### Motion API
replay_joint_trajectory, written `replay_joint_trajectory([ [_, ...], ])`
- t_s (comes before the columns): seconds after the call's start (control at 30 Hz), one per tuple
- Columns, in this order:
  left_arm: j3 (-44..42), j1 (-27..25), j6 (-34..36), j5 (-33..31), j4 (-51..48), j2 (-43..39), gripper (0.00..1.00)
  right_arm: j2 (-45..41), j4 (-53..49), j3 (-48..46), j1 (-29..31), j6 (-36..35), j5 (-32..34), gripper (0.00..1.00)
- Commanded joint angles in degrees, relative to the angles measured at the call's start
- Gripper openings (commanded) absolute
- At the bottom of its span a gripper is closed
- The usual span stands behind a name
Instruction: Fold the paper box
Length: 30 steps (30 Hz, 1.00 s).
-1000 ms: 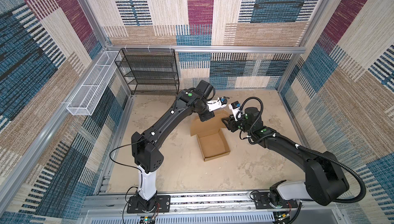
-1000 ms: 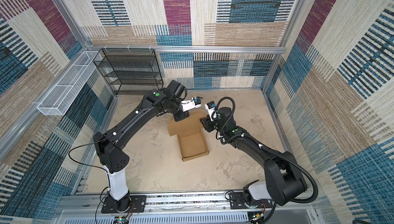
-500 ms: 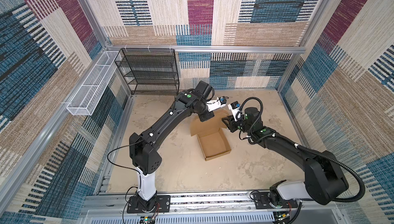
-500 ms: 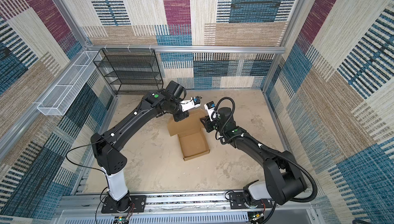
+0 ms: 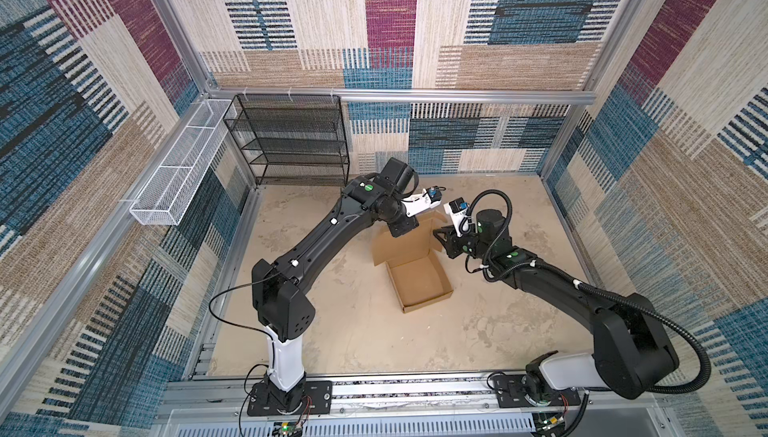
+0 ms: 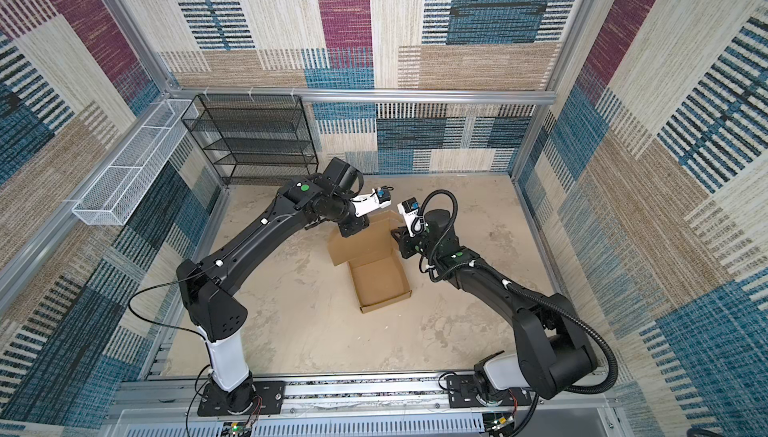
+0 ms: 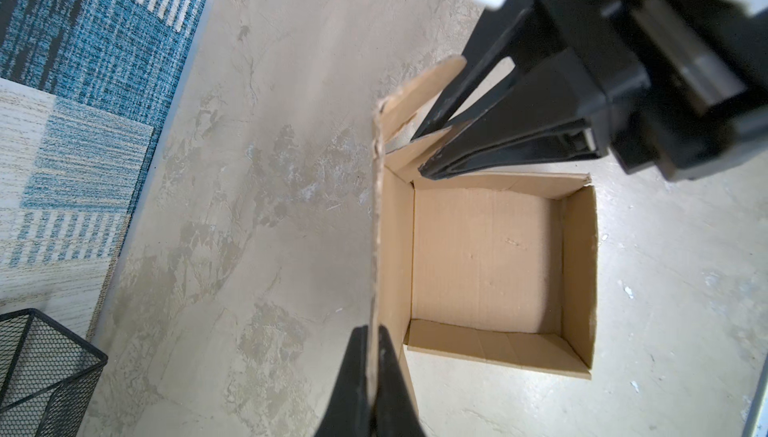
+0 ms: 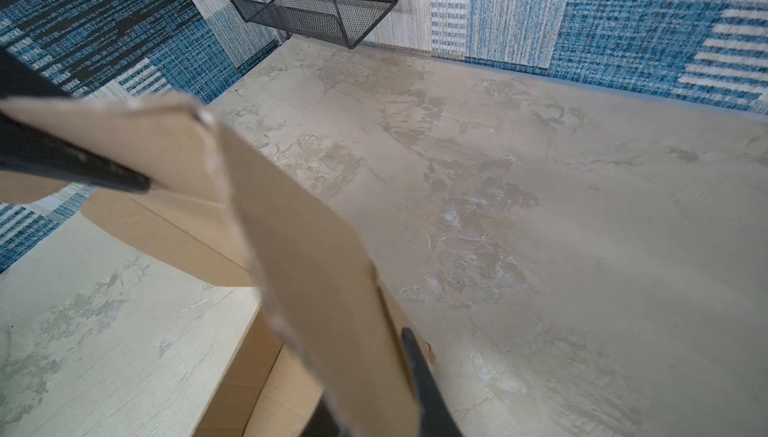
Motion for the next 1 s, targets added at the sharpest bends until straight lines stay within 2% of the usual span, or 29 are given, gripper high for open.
replay_joint_trajectory([
  [0.0,0.15,-0.15,-0.91,1.34,1.43,-0.49,0.0,0.3,2.99,-0.29,0.2,0.97,0.87,0.17],
  [0.33,0.06,-0.23,-1.22,-0.14,1.49,-0.23,0.18,-0.35,3.51,-0.95,0.6,0.8,2.79,0.11],
  [0.5,0.41,-0.24,-1.92,-1.45,1.47,-0.23,0.35,-0.62,3.3,-1.17,0.77,0.64,2.78,0.1],
  [0.63,0.91,-0.23,-2.44,-2.64,1.49,-0.4,0.39,-1.29,3.08,-1.3,0.94,0.12,3.01,0.09],
  [0.73,1.46,-0.15,-3.41,-4.42,1.65,-0.64,0.41,-1.73,2.86,-1.48,1.04,-0.43,3.78,0.08],
  [0.8,1.34,-0.15,-4.66,-7.09,2.53,-1.08,0.53,-2.05,2.77,-1.56,1.1,-0.82,3.91,0.08],
  [0.97,-1.02,1.37,-9.29,-10.43,4.57,-3.45,0.61,-2.75,2.38,-1.74,1.13,-1.99,4.14,0.08],
])
